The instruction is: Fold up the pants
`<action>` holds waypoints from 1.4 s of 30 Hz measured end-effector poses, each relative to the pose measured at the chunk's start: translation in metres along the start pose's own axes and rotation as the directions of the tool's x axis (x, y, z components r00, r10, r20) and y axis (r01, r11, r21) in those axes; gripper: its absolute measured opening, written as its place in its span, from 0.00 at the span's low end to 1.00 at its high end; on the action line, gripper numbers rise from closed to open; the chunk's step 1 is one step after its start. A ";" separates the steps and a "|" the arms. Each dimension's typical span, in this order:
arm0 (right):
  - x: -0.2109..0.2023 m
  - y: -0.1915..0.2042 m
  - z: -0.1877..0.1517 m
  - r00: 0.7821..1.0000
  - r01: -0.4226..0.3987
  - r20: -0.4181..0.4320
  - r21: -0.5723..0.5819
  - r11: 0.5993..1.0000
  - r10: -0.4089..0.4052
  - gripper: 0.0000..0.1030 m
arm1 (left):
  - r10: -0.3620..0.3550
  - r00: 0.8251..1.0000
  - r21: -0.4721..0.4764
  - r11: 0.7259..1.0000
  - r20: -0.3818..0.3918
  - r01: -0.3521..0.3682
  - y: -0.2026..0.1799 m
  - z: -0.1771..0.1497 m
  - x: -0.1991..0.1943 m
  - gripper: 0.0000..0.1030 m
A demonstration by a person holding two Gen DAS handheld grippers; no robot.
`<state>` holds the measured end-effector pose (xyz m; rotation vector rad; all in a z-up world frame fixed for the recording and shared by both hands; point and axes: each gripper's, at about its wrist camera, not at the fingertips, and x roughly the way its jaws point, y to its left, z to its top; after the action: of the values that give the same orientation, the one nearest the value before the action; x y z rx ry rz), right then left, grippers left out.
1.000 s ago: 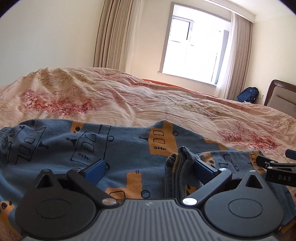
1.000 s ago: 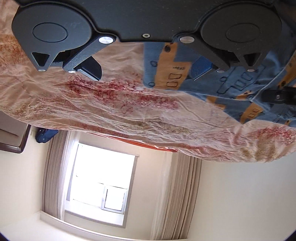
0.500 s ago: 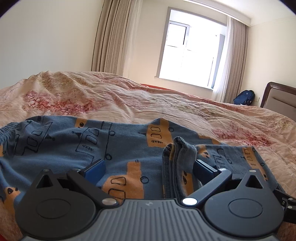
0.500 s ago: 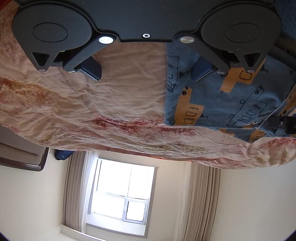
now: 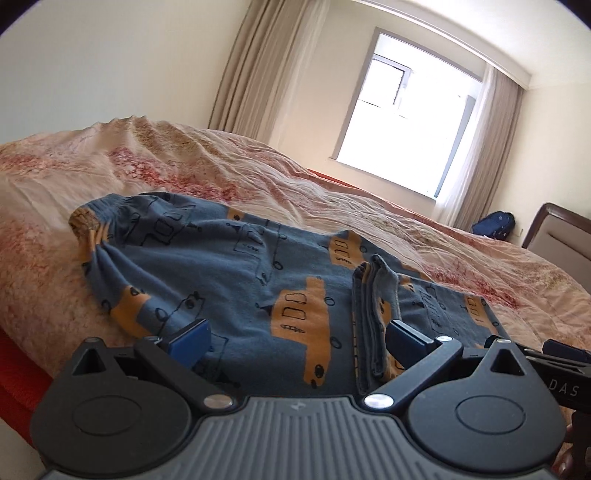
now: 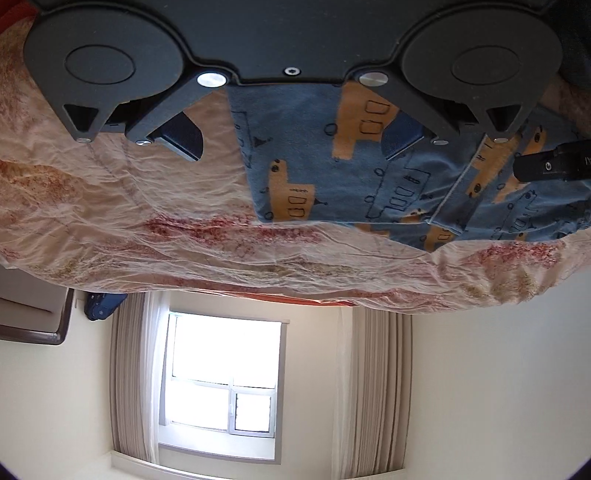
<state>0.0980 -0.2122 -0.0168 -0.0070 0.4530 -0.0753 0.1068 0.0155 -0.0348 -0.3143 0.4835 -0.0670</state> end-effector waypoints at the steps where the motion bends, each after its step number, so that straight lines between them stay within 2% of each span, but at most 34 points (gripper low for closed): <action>1: 0.002 0.006 0.003 1.000 -0.021 0.002 -0.006 1.000 0.021 1.00 | 0.012 1.000 -0.035 0.999 0.007 -0.012 0.007 0.001 -0.002 0.99; 3: 0.006 0.021 0.008 0.999 -0.051 -0.001 -0.030 0.998 0.051 1.00 | 0.045 0.999 -0.122 0.992 0.022 -0.042 0.026 0.008 -0.008 0.99; 6: 0.011 0.039 0.011 0.999 -0.045 -0.007 -0.098 0.994 0.045 1.00 | 0.119 0.992 -0.230 0.968 0.052 -0.104 0.056 0.025 -0.013 0.99; 11: 0.018 0.069 -0.001 1.000 -0.013 -0.027 -0.255 0.967 0.006 1.00 | 0.240 0.969 -0.245 0.944 0.056 -0.220 0.086 0.043 -0.001 0.99; 13: 0.020 0.086 -0.009 0.999 0.038 -0.004 -0.372 0.927 -0.043 1.00 | 0.256 0.966 -0.242 0.940 0.037 -0.239 0.093 0.046 0.008 0.99; 16: 0.017 0.104 -0.020 0.994 0.111 0.076 -0.498 0.860 -0.084 1.00 | 0.259 0.965 -0.248 0.938 0.034 -0.242 0.096 0.045 0.016 0.99; 18: 0.015 0.112 -0.026 0.988 0.150 0.118 -0.548 0.823 -0.101 1.00 | 0.255 0.966 -0.245 0.940 0.045 -0.237 0.094 0.044 0.016 0.99; 23: 0.017 0.129 -0.046 0.960 0.265 0.250 -0.665 0.698 -0.127 1.00 | 0.199 0.977 -0.191 0.965 0.082 -0.180 0.084 0.048 0.018 1.00; 25: 0.018 0.131 -0.050 0.953 0.284 0.275 -0.681 0.675 -0.124 1.00 | 0.197 0.975 -0.140 0.973 0.107 -0.181 0.074 0.050 0.020 1.00; 27: 0.018 0.129 -0.048 0.954 0.281 0.271 -0.674 0.683 -0.124 1.00 | 0.195 0.971 -0.102 0.978 0.136 -0.182 0.066 0.050 0.019 0.99; 30: 0.021 0.127 -0.047 0.956 0.278 0.264 -0.668 0.690 -0.130 1.00 | 0.133 0.973 -0.080 0.990 0.187 -0.120 0.063 0.048 0.011 1.00; 32: 0.022 0.127 -0.046 0.956 0.279 0.262 -0.667 0.691 -0.133 0.99 | 0.136 0.972 -0.101 0.988 0.192 -0.118 0.067 0.048 0.010 1.00; 35: 0.022 0.127 -0.043 0.961 0.261 0.246 -0.655 0.709 -0.127 1.00 | 0.154 0.972 -0.188 0.975 0.175 -0.120 0.083 0.048 0.010 1.00; 36: 0.022 0.124 -0.040 0.966 0.242 0.231 -0.646 0.724 -0.117 1.00 | 0.161 0.972 -0.225 0.967 0.168 -0.121 0.091 0.047 0.010 1.00; 39: 0.025 0.112 -0.021 0.988 0.130 0.140 -0.578 0.806 -0.059 1.00 | 0.167 0.978 -0.319 0.940 0.124 -0.120 0.112 0.045 0.012 0.99; 42: 0.035 0.102 -0.002 0.999 0.024 0.040 -0.476 0.879 -0.006 1.00 | 0.115 0.987 -0.403 0.913 0.114 -0.060 0.131 0.039 0.014 0.99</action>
<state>0.1359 -0.1135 -0.0367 -0.4994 0.4250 0.0238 0.1361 0.1489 -0.0494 -0.6934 0.3724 0.1433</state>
